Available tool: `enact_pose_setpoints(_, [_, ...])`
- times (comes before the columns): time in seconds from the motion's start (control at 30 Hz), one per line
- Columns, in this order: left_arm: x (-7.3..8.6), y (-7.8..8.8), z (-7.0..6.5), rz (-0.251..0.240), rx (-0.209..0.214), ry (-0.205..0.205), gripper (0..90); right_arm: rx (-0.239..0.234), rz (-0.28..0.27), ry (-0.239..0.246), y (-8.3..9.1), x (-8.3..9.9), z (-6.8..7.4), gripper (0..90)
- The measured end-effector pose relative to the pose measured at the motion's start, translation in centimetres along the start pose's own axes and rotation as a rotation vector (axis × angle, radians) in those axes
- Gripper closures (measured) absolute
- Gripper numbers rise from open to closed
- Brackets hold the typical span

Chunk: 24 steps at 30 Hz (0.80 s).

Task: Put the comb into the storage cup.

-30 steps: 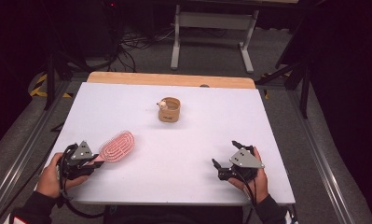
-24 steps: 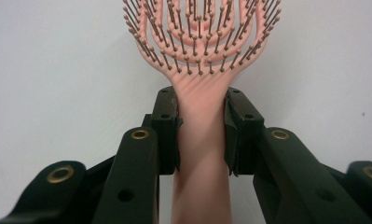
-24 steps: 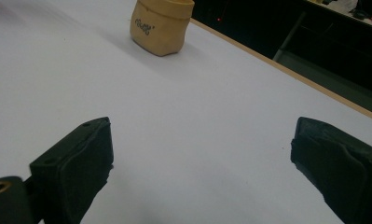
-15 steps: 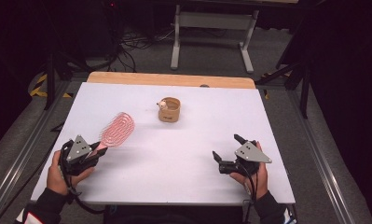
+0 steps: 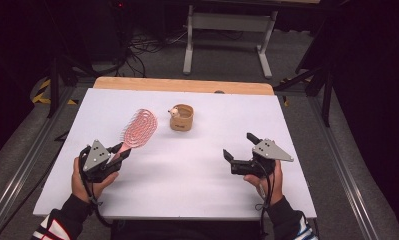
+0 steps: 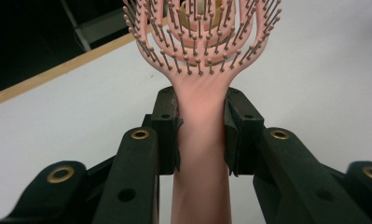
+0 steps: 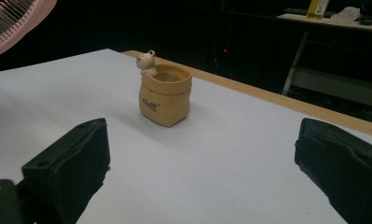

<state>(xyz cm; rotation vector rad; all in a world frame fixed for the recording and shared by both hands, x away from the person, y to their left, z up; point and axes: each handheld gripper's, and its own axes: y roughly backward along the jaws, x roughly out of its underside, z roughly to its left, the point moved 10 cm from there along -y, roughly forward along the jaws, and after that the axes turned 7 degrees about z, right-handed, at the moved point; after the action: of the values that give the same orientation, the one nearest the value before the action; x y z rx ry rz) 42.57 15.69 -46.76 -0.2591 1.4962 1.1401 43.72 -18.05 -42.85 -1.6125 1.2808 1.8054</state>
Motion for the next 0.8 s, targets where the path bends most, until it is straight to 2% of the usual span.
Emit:
enact_pose_setpoints(0.17, [-1.3,-1.1,-1.5,-0.041,0.021,0.005,69.7,-0.036,-0.009,-0.010,-0.8,-1.4,1.3,4.8])
enact_pose_setpoints(0.23, [-1.9,-1.6,-2.2,-0.054,0.017,-0.004,69.7,-0.049,-0.010,-0.012,-1.0,-1.8,1.8,4.9])
enact_pose_setpoints(0.3, [-2.3,-2.1,-3.1,-0.063,0.039,-0.006,69.7,-0.079,-0.021,-0.013,-1.2,-2.4,2.5,4.9])
enact_pose_setpoints(0.37, [-2.8,-2.5,-3.8,-0.072,0.039,-0.011,69.7,-0.095,-0.032,-0.011,-1.3,-3.0,3.2,4.9])
enact_pose_setpoints(0.6, [-4.0,-3.9,-6.1,-0.092,0.070,-0.019,69.7,-0.180,-0.054,-0.060,-2.2,-4.5,5.4,4.8])
enact_pose_setpoints(0.8, [-5.0,-4.9,-8.0,-0.120,0.074,-0.018,69.7,-0.220,-0.060,-0.085,-2.7,-5.2,6.6,4.8])
